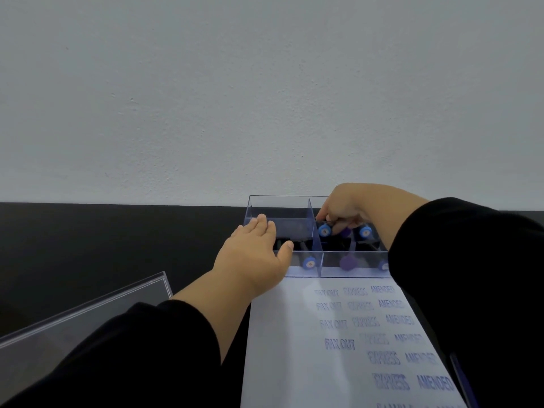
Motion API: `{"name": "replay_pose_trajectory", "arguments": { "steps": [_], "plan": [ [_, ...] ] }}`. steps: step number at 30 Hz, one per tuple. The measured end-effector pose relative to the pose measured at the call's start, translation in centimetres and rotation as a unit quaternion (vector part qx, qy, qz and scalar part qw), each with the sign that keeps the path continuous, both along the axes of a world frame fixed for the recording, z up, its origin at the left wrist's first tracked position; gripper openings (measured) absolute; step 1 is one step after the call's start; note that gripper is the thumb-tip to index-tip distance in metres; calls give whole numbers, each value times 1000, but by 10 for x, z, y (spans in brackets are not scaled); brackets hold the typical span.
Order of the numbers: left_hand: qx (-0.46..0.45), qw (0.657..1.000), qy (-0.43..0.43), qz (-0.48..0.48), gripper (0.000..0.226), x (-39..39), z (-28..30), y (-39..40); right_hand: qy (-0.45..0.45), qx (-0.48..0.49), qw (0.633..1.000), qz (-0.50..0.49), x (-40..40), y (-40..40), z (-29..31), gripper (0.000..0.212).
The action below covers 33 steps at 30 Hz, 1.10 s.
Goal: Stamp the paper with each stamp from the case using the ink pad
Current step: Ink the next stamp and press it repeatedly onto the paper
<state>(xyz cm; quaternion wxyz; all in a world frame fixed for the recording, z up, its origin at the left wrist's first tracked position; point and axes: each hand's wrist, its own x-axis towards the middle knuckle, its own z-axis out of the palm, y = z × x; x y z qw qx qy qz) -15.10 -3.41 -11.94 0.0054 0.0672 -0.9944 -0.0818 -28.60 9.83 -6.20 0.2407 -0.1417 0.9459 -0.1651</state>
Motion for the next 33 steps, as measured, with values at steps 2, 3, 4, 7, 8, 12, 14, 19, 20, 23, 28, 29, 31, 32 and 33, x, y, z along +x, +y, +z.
{"name": "replay_pose_trajectory", "arguments": {
  "steps": [2,3,4,7,8,12,14,19,20,23,28,29,31,32,33],
  "plan": [
    [3,1000,-3,0,61,0,1,0,36,-9,999,11,2,2,1,33],
    [4,1000,-4,-1,61,0,1,0,56,1,998,24,3,3,2,33],
    [5,1000,-5,-1,61,1,1,0,75,6,997,34,5,4,4,34],
    [4,1000,-12,-6,62,1,2,0,108,-31,993,41,15,11,12,32],
    [5,1000,-16,-7,62,1,2,-1,119,-44,991,40,19,13,14,33],
    [6,999,-35,-10,63,2,6,-1,156,-85,981,73,41,20,18,30],
    [9,999,-43,-10,63,1,7,-1,161,-79,977,113,52,21,18,29],
    [10,999,-51,-13,53,-1,6,-3,156,-2,968,198,68,13,7,31],
    [8,999,-50,-12,53,-2,6,-3,150,13,967,206,71,11,4,31],
    [7,999,-48,-12,53,-2,5,-3,144,51,964,217,73,3,-1,31],
    [9,999,-43,-10,53,-3,4,-3,137,112,965,193,70,-9,-8,34],
    [9,999,-43,-10,53,-3,4,-4,149,127,959,205,69,-10,-10,34],
    [8,999,-42,-12,53,-3,3,-4,147,161,952,215,61,-12,-12,33],
    [9,999,-40,-12,53,-3,3,-4,150,174,948,219,60,-13,-13,32],
    [9,999,-37,-11,53,-3,2,-4,153,182,946,219,61,-15,-14,30]
  ]
}}
